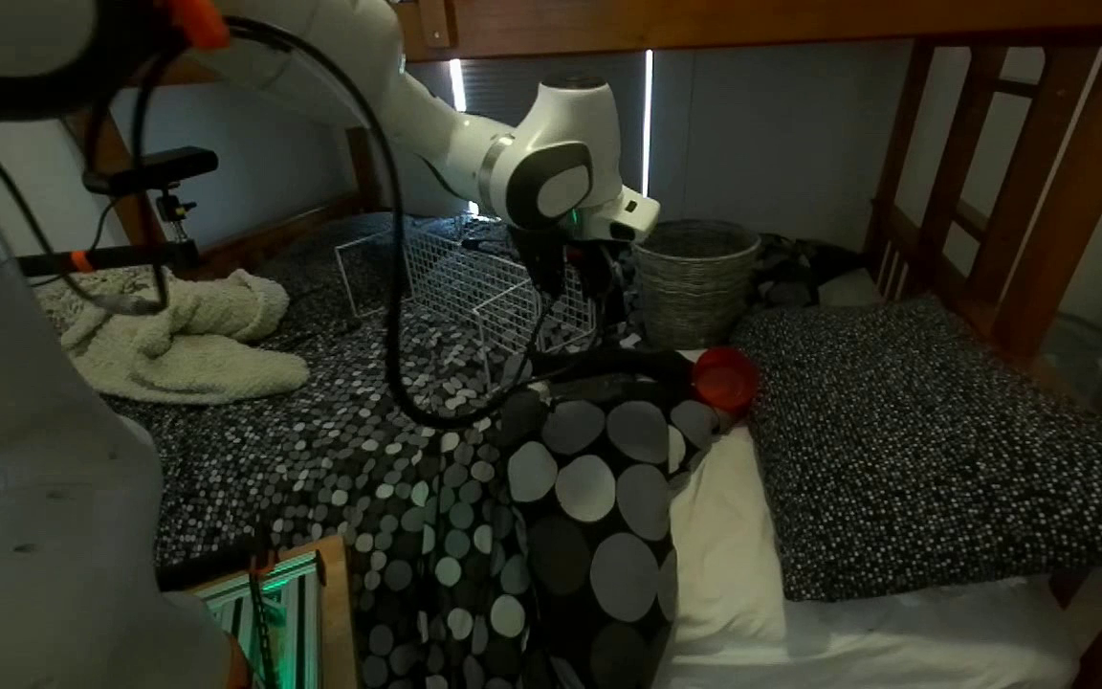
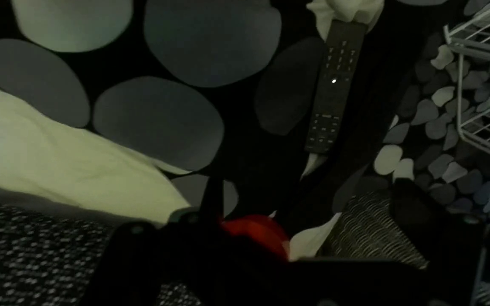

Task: Put the black remote control on the white bedsheet

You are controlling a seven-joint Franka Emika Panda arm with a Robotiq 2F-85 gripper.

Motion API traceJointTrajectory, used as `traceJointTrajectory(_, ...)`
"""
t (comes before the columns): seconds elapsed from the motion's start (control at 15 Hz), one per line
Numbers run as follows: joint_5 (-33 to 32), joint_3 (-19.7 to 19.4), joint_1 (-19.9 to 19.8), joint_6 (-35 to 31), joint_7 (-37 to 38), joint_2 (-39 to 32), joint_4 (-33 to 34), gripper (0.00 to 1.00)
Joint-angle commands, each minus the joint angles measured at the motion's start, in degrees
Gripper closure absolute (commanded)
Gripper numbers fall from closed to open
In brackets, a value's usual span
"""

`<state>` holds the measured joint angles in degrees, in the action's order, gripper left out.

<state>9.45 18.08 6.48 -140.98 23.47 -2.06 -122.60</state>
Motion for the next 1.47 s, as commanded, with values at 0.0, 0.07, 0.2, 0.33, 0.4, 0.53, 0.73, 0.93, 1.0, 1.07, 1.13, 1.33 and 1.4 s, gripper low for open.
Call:
traceJointTrajectory(0.0, 1.9, -2.3, 3.4, -0.9, -2.7, -3.6, 2.9, 0.00)
traceJointTrajectory(0.07, 3.2, -2.1, 4.3, -1.9, -4.5, -7.0, 5.4, 0.00)
traceJointTrajectory(0.2, 3.9, -2.0, 5.3, -2.6, -5.5, -11.1, 8.7, 0.00)
traceJointTrajectory(0.33, 3.9, -2.0, 5.3, -2.6, -5.9, -11.9, 9.6, 0.00)
traceJointTrajectory(0.4, 3.9, -2.1, 5.3, -2.6, -6.0, -11.9, 9.8, 0.00)
traceJointTrajectory(0.53, 6.9, -0.5, 5.4, -1.5, -7.6, -16.0, 12.4, 0.00)
traceJointTrajectory(0.73, 13.9, 1.4, 6.7, 0.0, -8.6, -22.9, 15.5, 0.00)
traceJointTrajectory(0.93, 13.6, -0.9, 10.4, -0.8, -1.5, -28.2, 16.9, 0.00)
traceJointTrajectory(1.0, 13.1, -1.9, 11.5, -1.9, 0.7, -29.3, 17.4, 0.00)
traceJointTrajectory(1.07, 13.1, -2.6, 12.2, -2.9, 2.2, -30.4, 18.0, 0.00)
traceJointTrajectory(1.13, 12.9, -3.4, 13.1, -3.5, 3.9, -31.2, 18.4, 0.00)
traceJointTrajectory(1.33, 11.4, -6.0, 14.9, -6.4, 7.4, -32.6, 19.7, 0.00)
traceJointTrajectory(1.4, 10.7, -6.8, 15.4, -5.4, 8.5, -33.5, 20.6, 0.00)
